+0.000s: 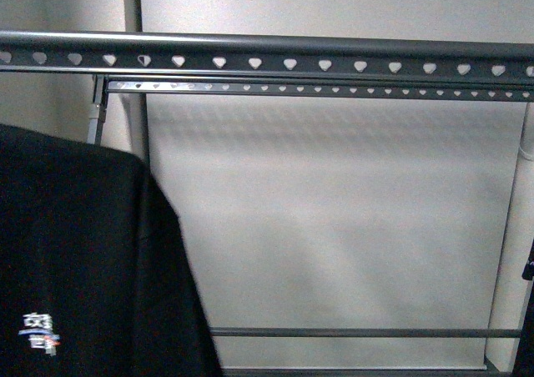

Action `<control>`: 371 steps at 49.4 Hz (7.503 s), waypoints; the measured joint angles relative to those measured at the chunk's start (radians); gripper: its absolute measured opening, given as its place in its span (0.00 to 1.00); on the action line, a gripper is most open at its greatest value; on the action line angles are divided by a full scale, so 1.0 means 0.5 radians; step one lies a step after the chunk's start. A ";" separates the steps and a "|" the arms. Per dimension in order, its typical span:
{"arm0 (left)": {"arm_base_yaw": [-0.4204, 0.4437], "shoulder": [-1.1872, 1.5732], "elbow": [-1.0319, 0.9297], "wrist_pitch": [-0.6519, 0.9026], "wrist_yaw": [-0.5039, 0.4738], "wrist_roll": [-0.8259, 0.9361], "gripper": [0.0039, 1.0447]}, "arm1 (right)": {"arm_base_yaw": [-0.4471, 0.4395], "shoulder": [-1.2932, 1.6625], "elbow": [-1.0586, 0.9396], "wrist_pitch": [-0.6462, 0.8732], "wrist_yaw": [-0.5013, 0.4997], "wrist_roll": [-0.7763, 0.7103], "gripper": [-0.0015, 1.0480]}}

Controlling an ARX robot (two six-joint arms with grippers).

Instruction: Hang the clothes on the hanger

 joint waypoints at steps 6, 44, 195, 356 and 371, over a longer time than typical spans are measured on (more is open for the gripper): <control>0.107 0.097 -0.005 0.183 0.372 0.057 0.94 | 0.001 0.000 0.000 0.000 0.002 0.001 0.93; 0.266 2.926 1.793 0.442 -0.409 -1.453 0.94 | -0.002 0.000 0.000 0.000 -0.001 0.000 0.93; -0.121 3.081 2.499 -0.784 1.673 3.925 0.04 | -0.249 1.955 1.185 0.276 -1.472 -3.235 0.93; 0.000 1.691 0.606 1.041 0.002 -0.018 0.02 | -0.082 3.681 3.216 -0.723 -0.650 0.165 0.08; 0.001 1.414 0.311 1.057 0.002 -0.008 0.03 | -0.034 3.878 3.348 -0.702 -0.569 0.275 0.08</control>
